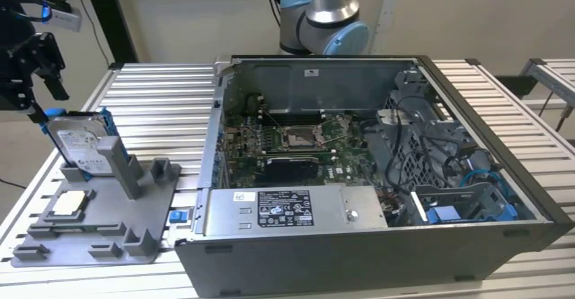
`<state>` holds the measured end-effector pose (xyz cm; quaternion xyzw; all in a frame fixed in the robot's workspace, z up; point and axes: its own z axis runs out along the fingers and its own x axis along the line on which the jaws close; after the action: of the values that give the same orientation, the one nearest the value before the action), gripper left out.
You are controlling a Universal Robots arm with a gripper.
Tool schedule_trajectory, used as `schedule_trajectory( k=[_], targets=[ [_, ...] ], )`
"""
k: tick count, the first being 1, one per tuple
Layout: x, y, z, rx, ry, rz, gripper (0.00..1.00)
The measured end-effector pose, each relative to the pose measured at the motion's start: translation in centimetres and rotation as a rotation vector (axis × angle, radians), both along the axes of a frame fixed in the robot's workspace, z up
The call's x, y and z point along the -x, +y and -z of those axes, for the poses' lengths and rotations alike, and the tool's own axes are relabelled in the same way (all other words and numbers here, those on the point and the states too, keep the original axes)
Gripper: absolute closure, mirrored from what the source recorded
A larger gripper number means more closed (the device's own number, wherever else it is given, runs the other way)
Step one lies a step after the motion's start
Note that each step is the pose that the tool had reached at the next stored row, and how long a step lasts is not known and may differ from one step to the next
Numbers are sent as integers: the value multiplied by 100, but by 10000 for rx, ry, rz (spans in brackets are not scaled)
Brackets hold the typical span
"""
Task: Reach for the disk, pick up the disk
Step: 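Pick up the disk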
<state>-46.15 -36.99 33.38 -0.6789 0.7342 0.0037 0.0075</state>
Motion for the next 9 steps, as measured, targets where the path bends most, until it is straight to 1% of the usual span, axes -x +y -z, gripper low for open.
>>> schedule_trajectory(
  k=[9],
  targets=[
    [0, 3, 87, 0, 0, 106, 0]
  ],
)
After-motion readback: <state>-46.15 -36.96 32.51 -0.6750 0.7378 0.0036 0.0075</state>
